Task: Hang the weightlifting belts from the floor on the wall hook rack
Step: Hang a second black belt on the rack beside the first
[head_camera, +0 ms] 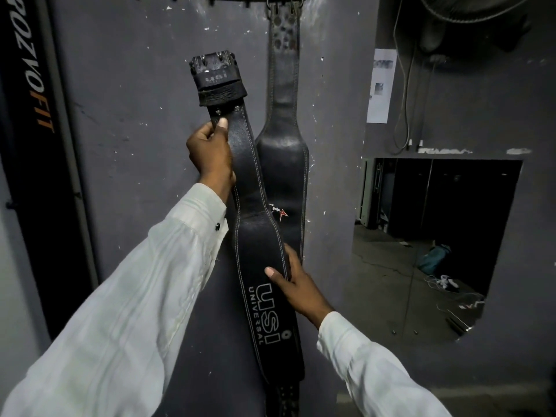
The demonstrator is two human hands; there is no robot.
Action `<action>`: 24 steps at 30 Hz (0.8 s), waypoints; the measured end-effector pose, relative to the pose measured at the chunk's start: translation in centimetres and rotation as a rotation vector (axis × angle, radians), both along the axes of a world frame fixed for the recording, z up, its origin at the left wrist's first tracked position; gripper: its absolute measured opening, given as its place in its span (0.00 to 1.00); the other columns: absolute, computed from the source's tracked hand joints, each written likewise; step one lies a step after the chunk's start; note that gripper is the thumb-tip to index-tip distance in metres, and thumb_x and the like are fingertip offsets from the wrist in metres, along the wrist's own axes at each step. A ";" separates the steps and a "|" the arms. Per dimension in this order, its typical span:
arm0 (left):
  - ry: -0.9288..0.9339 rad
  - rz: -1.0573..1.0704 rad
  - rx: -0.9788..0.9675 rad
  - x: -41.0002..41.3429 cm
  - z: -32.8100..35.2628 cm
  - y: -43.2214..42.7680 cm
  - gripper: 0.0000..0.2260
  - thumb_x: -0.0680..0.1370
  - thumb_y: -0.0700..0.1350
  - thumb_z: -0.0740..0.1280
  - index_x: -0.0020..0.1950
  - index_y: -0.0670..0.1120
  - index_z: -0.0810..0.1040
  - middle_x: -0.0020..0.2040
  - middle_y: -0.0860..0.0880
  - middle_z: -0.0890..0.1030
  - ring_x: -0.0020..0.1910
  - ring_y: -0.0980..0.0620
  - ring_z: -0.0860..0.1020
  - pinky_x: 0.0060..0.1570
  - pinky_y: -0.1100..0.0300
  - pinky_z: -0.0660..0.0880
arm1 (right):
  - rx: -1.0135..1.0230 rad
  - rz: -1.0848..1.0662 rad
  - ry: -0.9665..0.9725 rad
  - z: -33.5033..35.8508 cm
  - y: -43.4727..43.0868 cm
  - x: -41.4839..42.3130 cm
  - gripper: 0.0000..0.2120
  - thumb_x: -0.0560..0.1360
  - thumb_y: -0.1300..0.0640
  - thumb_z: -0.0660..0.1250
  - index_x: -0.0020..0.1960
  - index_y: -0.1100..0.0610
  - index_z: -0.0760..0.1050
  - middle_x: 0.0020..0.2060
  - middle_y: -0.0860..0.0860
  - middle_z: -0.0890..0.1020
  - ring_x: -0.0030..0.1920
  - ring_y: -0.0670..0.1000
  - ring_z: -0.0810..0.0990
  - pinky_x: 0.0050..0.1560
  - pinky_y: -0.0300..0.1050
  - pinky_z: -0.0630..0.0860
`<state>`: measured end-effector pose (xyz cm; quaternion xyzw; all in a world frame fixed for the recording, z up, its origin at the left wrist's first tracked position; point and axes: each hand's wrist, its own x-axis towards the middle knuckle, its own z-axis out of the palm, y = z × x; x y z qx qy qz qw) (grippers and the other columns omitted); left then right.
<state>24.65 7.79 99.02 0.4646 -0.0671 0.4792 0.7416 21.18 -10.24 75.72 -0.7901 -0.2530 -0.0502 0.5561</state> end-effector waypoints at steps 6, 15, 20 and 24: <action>-0.026 0.007 0.004 -0.5 0.9 -0.8 0.03 0.73 0.42 0.72 0.40 0.46 0.81 0.38 0.47 0.78 0.38 0.50 0.74 0.43 0.52 0.77 | -0.043 -0.017 0.020 -1.2 -0.4 -0.2 0.20 0.77 0.43 0.67 0.65 0.29 0.65 0.62 0.38 0.79 0.63 0.39 0.77 0.70 0.48 0.73; -0.019 -0.120 0.078 -2.5 -0.1 -4.5 0.09 0.74 0.41 0.72 0.52 0.40 0.83 0.43 0.45 0.83 0.42 0.49 0.80 0.50 0.51 0.80 | 0.492 0.147 -0.041 13.0 1.5 -0.4 0.22 0.80 0.58 0.67 0.72 0.47 0.67 0.56 0.53 0.81 0.53 0.46 0.83 0.53 0.40 0.80; 0.016 -0.118 0.303 -4.1 -2.1 -7.1 0.07 0.77 0.43 0.70 0.54 0.47 0.82 0.47 0.47 0.86 0.46 0.50 0.84 0.55 0.48 0.81 | 0.762 0.166 -0.158 19.0 2.9 -0.2 0.13 0.81 0.63 0.64 0.65 0.58 0.72 0.59 0.61 0.82 0.56 0.57 0.83 0.60 0.55 0.78; 0.181 -0.033 0.699 -4.0 -4.2 -3.7 0.19 0.76 0.53 0.68 0.68 0.53 0.77 0.60 0.45 0.80 0.55 0.54 0.81 0.61 0.50 0.79 | 0.889 0.149 -0.150 18.6 2.5 0.0 0.10 0.80 0.63 0.64 0.61 0.60 0.75 0.52 0.59 0.84 0.49 0.55 0.84 0.52 0.53 0.82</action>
